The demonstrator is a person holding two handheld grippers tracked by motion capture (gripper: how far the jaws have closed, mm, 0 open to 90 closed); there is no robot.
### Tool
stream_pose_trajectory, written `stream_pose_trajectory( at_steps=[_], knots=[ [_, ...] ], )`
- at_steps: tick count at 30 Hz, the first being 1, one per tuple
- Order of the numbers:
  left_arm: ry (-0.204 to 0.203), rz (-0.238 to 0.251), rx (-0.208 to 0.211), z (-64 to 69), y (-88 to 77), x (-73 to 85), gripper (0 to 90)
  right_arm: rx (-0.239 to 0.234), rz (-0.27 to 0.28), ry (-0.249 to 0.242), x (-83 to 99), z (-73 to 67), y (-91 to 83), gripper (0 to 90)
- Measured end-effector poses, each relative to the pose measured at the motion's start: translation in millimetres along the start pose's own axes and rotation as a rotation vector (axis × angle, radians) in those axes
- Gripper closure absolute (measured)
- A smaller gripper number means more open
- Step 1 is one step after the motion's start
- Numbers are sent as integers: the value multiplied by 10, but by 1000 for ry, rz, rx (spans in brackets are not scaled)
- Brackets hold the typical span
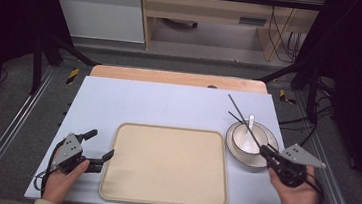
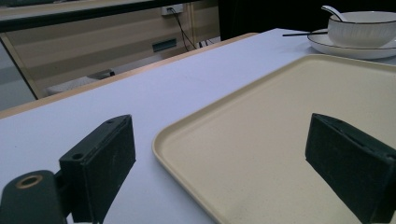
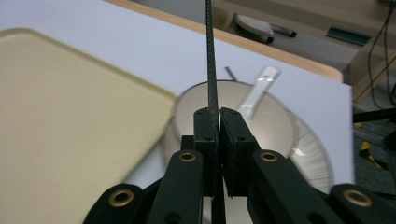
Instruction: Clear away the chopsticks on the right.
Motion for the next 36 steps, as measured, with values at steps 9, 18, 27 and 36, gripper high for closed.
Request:
stream_pose_trajectory(
  at_steps=[9,18,27,36],
  knots=[
    [1,4,6,2,-4,-2,82,-37,-66,-127,53,-831,50,857],
    [6,2,10,-6,-8,-6,82,-190,-227,-73,268,-1308,426,857],
    [5,2,20,11,20,-6,82,-215,-272,-60,308,-1438,564,856],
    [3,6,20,10,17,-6,82,-214,-213,-48,252,-1424,501,673]
  ],
)
Point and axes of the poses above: each handheld gripper's, and its own axes: y roughly forward along the jaws, x roughly out of its underside, z roughly to its right, the point moved 2 cm from there along y, roughly forward along the jaws, and after that the axes turned 3 degrees about -z, right-handed, at the moved point
